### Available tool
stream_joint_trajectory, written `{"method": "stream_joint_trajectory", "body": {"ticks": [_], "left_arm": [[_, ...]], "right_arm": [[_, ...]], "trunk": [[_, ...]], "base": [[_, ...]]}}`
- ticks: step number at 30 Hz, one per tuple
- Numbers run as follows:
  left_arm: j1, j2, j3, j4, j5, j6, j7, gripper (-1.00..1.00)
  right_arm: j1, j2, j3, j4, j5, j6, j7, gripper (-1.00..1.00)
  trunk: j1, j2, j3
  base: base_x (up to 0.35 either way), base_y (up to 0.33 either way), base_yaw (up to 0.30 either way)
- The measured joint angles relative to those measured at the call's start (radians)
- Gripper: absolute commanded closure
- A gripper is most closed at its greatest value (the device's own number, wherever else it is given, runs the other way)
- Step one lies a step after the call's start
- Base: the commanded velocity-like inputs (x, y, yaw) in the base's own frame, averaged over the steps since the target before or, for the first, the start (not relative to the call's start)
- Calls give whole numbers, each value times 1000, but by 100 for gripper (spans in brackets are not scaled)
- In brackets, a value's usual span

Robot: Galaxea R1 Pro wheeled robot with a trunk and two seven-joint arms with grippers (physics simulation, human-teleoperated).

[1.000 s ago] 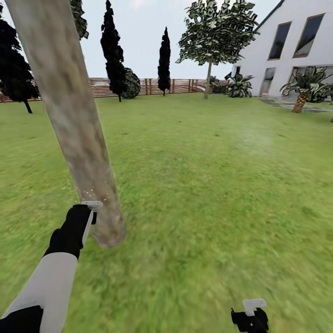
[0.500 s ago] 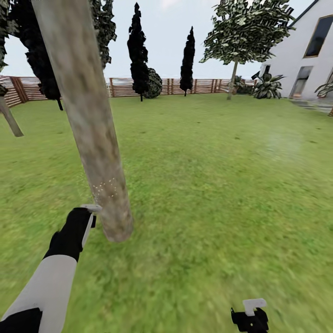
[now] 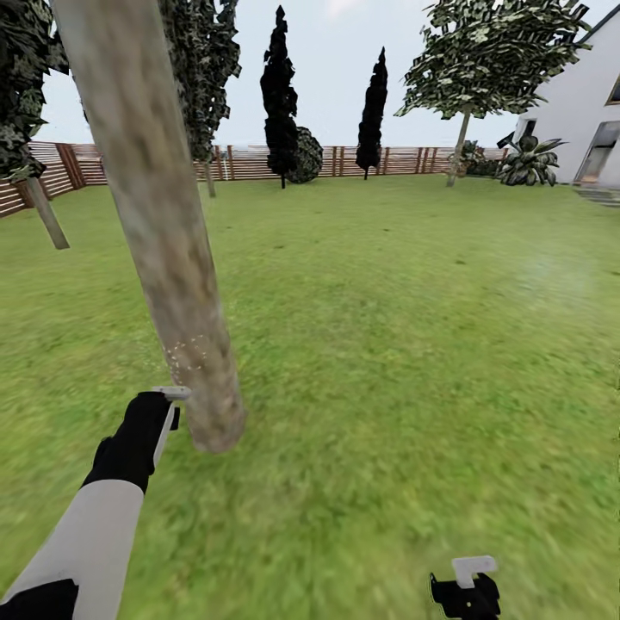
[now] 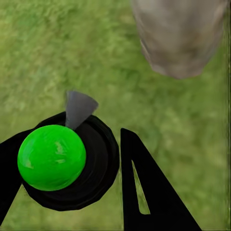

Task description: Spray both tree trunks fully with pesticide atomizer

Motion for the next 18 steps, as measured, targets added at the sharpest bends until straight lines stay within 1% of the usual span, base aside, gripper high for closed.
{"method": "stream_joint_trajectory", "body": {"ticks": [6,12,18], "left_arm": [[0,0,0,0,0,0,0,100],[2,5,7,-1,-3,0,0,100],[3,6,6,-2,-3,0,2,100]], "right_arm": [[0,0,0,0,0,0,0,-100],[0,0,0,0,0,0,0,-100],[0,0,0,0,0,0,0,-100]], "trunk": [[0,0,0],[0,0,0],[0,0,0]], "base": [[131,-273,26],[108,-273,254],[132,-273,276]]}}
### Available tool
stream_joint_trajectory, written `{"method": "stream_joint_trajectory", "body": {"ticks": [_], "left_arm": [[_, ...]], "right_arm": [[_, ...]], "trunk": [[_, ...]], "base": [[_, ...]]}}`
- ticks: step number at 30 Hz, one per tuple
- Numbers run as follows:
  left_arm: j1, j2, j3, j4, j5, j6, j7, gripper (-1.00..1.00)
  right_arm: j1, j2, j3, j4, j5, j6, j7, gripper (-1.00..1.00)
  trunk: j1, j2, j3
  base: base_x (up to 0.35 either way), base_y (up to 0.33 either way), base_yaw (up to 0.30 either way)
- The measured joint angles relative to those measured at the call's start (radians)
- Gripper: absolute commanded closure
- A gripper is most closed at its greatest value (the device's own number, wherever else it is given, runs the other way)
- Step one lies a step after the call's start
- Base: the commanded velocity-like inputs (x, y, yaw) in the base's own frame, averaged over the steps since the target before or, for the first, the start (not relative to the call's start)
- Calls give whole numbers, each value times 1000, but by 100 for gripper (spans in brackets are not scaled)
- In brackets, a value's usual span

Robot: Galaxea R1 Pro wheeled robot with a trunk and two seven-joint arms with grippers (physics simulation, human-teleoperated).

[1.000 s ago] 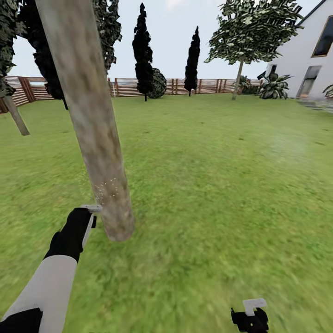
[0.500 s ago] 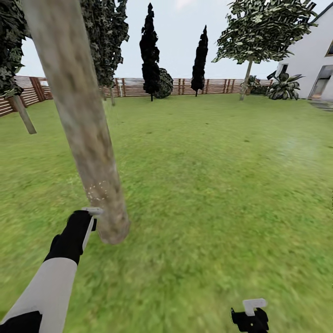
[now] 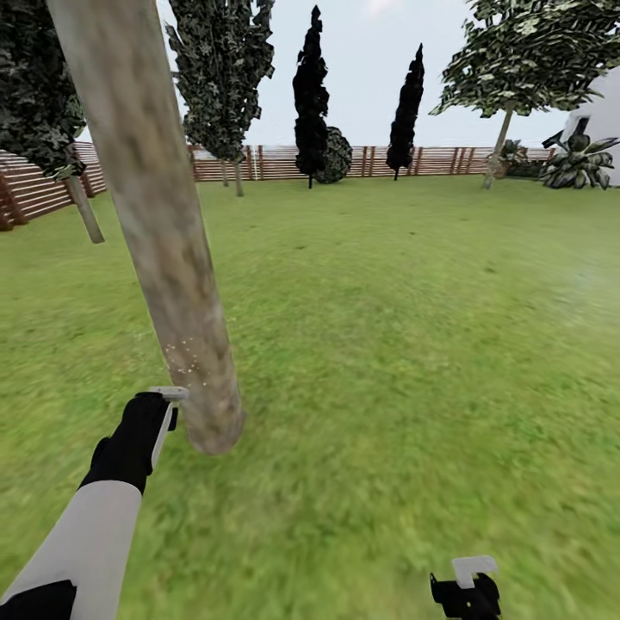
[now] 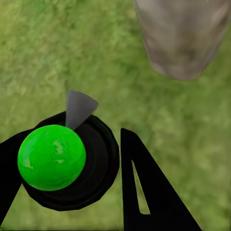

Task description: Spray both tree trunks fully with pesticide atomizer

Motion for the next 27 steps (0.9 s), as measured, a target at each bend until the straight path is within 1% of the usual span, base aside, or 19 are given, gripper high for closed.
{"method": "stream_joint_trajectory", "body": {"ticks": [8,22,27], "left_arm": [[0,-4,-4,-7,1,0,1,100],[0,-9,-6,-14,1,0,1,100],[-1,-9,-6,-13,1,0,1,100]], "right_arm": [[0,0,0,0,0,0,0,-100],[0,0,0,0,0,0,0,-100],[0,-1,0,0,1,0,0,-100]], "trunk": [[0,0,0],[0,0,0],[0,0,0]], "base": [[44,-274,276],[146,-268,275],[150,-266,67]]}}
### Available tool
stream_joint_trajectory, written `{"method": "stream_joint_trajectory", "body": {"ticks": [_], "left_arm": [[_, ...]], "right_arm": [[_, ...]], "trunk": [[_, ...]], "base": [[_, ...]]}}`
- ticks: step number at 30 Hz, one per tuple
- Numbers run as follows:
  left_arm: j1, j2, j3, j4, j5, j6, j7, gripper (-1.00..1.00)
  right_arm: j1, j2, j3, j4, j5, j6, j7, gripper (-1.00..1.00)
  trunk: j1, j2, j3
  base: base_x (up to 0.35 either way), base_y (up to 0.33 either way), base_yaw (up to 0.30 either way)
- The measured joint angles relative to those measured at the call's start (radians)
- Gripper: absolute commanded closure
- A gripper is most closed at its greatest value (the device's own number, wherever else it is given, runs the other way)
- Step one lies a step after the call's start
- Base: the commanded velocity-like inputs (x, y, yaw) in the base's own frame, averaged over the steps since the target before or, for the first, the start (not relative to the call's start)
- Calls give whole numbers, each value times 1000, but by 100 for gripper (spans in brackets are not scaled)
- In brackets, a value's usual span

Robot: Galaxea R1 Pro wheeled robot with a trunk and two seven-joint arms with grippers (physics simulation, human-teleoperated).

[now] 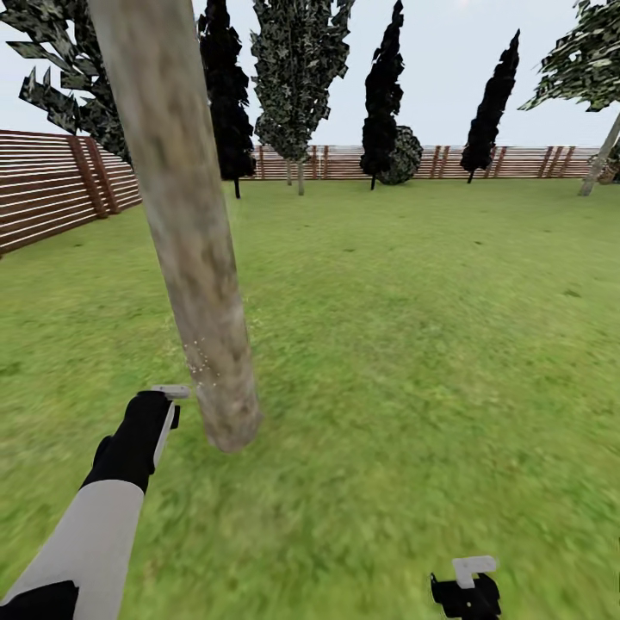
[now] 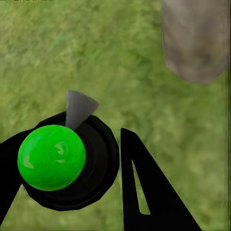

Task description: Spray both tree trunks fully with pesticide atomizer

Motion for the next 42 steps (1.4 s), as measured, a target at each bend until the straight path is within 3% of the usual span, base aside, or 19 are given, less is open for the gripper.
{"method": "stream_joint_trajectory", "body": {"ticks": [8,24,42], "left_arm": [[0,0,0,0,0,0,-1,100],[0,-3,2,-3,0,1,-3,100],[-1,-1,-1,-4,0,2,-3,100]], "right_arm": [[0,-1,0,0,1,0,0,-100],[0,1,0,0,-1,0,0,-100],[0,1,0,0,0,0,0,-100]], "trunk": [[0,0,0],[0,0,0],[0,0,0]], "base": [[150,-266,9],[125,-266,258],[56,-271,63]]}}
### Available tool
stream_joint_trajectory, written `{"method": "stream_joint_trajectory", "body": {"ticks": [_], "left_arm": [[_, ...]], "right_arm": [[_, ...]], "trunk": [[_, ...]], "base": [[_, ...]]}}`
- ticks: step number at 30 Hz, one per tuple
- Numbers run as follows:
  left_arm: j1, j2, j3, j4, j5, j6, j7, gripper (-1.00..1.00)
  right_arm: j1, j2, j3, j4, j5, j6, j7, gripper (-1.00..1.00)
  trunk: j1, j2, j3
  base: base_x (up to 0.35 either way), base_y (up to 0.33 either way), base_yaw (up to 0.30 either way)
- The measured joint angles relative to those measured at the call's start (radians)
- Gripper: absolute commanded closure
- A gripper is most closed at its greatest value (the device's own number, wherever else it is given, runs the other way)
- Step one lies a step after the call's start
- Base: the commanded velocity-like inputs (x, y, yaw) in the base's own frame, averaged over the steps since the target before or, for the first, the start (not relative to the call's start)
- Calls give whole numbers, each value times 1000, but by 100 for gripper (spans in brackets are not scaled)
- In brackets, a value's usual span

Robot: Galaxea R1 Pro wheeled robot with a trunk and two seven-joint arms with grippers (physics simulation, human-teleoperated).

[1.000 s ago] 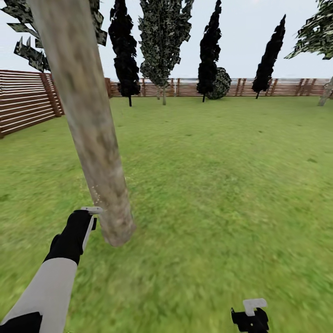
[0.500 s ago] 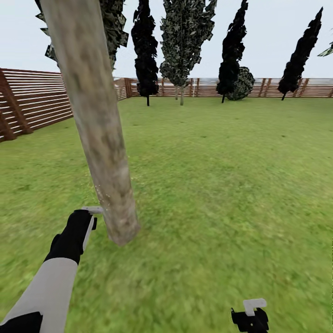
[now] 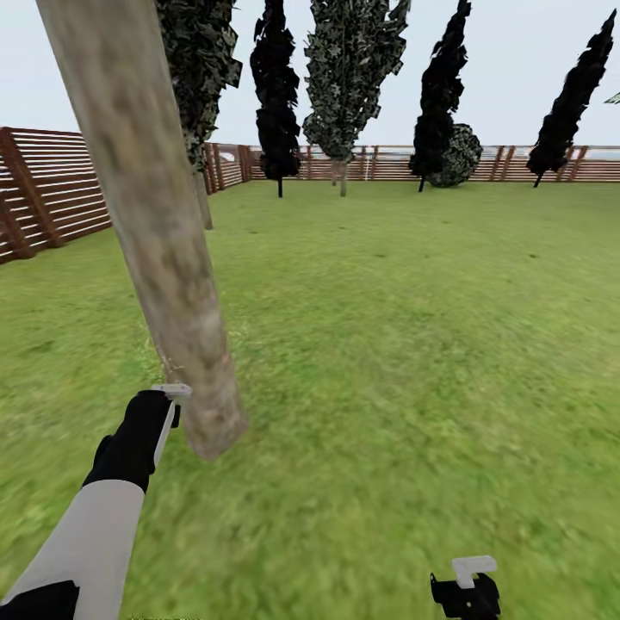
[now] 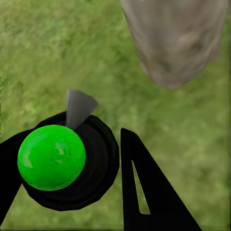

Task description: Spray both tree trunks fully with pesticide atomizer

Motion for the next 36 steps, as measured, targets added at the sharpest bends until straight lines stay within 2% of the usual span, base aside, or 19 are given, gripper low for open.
{"method": "stream_joint_trajectory", "body": {"ticks": [6,8,12,19,22,25,36], "left_arm": [[-2,7,4,-4,-2,9,-4,100],[-8,10,5,-39,-4,21,-6,100],[-16,10,2,-53,0,81,-8,100],[-19,10,2,-74,1,92,-10,100],[-35,-1,-4,-75,3,93,-10,100],[-41,-6,-33,-75,2,94,-10,100],[-42,-2,-37,-75,0,104,-9,100]], "right_arm": [[0,0,0,0,0,0,0,-100],[0,0,0,0,0,0,0,-100],[0,0,0,0,0,0,0,-100],[0,0,0,0,0,0,0,-100],[0,0,0,0,0,0,0,-100],[0,-3,0,0,1,-1,0,-100],[0,-3,0,0,1,0,0,-100]], "trunk": [[0,0,0],[0,0,0],[0,0,0],[0,0,0],[0,0,0],[0,0,0],[0,0,0]], "base": [[149,-246,274],[281,-127,276],[125,-29,276],[14,-1,255],[237,0,41],[291,-83,3],[-31,-268,0]]}}
